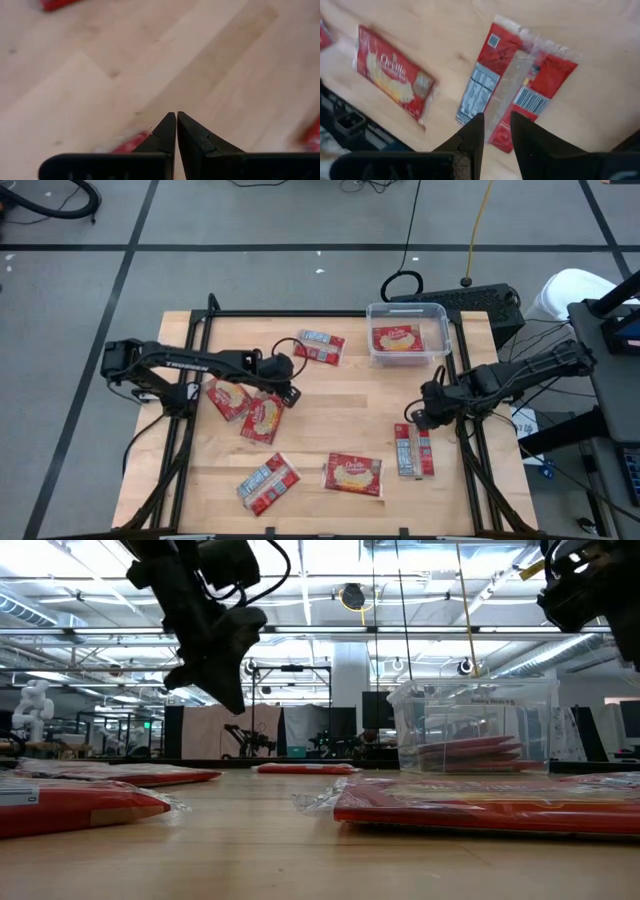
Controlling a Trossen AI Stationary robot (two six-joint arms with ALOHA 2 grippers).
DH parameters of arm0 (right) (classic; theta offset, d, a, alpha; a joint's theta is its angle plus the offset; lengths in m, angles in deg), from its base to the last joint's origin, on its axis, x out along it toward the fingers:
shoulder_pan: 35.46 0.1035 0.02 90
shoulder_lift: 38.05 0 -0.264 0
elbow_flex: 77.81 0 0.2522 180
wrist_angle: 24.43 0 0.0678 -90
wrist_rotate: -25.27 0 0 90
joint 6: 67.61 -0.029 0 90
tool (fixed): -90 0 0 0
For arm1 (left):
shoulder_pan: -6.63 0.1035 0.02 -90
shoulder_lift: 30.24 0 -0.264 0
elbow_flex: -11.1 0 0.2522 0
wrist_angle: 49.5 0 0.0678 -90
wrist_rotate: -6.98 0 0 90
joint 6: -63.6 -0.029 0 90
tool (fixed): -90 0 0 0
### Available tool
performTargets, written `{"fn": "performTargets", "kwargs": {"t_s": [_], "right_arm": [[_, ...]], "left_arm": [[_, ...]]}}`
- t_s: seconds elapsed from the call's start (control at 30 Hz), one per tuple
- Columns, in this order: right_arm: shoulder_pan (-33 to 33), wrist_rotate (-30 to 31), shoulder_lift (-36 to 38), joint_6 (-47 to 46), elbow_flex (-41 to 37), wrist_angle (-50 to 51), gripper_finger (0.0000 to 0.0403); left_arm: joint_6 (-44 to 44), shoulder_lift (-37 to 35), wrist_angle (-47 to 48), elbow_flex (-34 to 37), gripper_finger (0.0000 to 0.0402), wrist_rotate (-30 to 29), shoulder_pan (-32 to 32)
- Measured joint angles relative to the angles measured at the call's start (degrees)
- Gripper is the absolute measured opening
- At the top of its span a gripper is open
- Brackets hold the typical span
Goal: Sort popcorn bags into baskets
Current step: Put the popcorn bag into the transparent container
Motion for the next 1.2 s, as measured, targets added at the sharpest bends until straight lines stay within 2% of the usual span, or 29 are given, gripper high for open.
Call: {"fn": "performTargets", "kwargs": {"t_s": [0.17, 0.47, 0.73, 1.0, 1.2], "right_arm": [[0.00, -0.39, -0.02, 3.34, -1.56, -1.18, 0.0097], [-0.02, -3.27, -0.02, 9.82, -8.05, -3.19, 0.0170], [-0.02, -2.56, -0.02, 9.52, -13.85, -7.03, 0.0215], [-0.04, -1.85, -0.03, 9.80, -23.08, -19.99, 0.0220], [-0.06, -1.92, 0.22, 9.80, -27.45, -26.68, 0.0210]], "left_arm": [[6.55, 0.00, -3.61, 0.00, 0.0021, 0.01, -4.38], [22.03, 0.00, -7.68, 0.00, 0.0021, -0.12, -14.52], [32.33, 0.00, -11.72, -0.02, 0.0021, -0.48, -22.29], [38.80, 0.00, -17.91, -0.02, 0.0021, -3.24, -25.70], [39.32, 0.00, -19.07, -0.23, 0.0021, -3.33, -25.82]]}}
